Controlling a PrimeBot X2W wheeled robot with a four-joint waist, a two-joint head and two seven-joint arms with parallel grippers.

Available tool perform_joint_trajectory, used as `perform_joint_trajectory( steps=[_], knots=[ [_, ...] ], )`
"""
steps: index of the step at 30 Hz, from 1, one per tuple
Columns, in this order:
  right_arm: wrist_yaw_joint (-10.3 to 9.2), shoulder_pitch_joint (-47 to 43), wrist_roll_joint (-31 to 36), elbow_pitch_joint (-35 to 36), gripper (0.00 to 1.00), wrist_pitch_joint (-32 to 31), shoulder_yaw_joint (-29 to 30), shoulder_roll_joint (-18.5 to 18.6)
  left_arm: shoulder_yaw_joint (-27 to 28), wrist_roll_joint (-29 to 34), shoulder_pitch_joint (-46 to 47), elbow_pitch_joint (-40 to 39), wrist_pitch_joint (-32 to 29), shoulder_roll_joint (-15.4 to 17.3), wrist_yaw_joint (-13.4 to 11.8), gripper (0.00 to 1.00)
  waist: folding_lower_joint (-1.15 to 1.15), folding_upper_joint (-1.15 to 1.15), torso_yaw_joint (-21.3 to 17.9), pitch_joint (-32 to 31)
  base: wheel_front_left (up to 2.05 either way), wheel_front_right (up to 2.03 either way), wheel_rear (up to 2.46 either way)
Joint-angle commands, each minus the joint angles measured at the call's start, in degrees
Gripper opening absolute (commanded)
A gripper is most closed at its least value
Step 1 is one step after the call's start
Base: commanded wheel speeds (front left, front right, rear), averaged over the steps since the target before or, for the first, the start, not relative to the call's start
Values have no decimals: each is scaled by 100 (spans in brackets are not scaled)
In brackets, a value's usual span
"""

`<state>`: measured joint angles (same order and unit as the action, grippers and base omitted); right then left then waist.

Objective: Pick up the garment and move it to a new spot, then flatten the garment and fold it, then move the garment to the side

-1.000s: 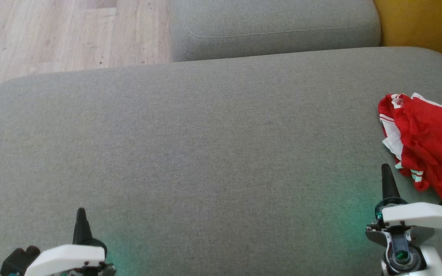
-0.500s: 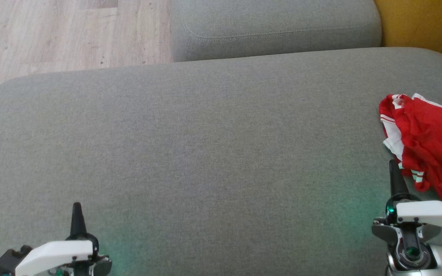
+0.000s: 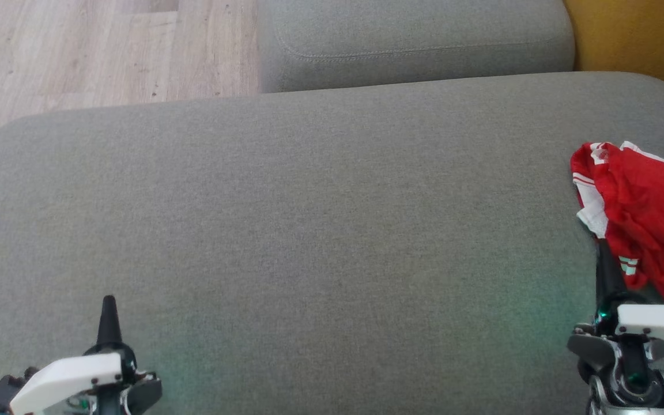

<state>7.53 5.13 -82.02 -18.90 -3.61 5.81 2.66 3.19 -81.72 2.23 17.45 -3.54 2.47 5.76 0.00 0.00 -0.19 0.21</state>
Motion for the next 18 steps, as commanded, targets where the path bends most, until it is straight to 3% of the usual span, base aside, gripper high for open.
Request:
perform_joint_trajectory(
  steps=[1,18],
  knots=[
    [-4,137,-174,262,0,-65,-76,22,201,-164,314,-227,-64,37,64,0,0,0,2,0,0,0,0],
    [-4,105,-1014,488,0,-288,72,21,331,-1046,396,-339,-293,41,172,0,0,0,19,-3,0,0,0]
  ],
)
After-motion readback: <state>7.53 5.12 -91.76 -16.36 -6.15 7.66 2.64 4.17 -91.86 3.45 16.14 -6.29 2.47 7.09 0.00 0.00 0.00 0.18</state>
